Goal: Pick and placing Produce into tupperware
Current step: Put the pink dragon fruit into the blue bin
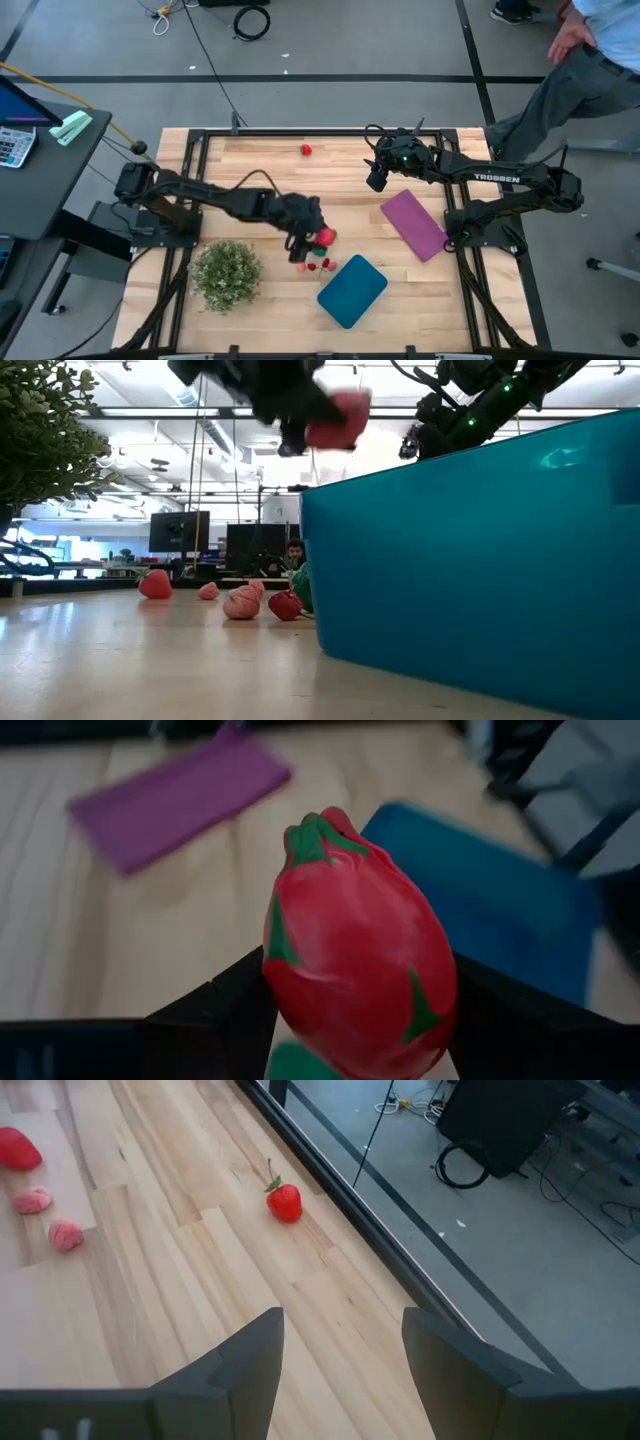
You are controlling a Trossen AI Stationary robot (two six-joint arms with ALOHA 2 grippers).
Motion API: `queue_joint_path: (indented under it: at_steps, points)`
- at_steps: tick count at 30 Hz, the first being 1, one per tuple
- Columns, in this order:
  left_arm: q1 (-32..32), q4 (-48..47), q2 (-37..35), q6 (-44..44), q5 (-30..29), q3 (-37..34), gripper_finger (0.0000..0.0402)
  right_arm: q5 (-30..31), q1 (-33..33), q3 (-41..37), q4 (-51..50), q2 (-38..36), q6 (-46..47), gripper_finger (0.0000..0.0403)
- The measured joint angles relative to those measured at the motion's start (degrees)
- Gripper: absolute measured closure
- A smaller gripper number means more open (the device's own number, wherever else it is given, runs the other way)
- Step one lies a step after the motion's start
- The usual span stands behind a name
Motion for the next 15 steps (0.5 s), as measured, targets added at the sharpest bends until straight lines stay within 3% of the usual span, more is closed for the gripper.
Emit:
queue_joint_path:
  at_steps: [7, 15]
  points:
    - [-3.3, 13.6, 2.1, -2.6, -1.2, 0.2, 0.0156, 0.0, 0.0, 0.0, 0.0, 0.0, 1.3, 0.0189]
    - [-3.6, 20.9, 14.6, -7.6, -1.2, 3.3, 0.0166, 0.0, 0.0, 0.0, -0.4, 0.0, 1.8, 0.0189]
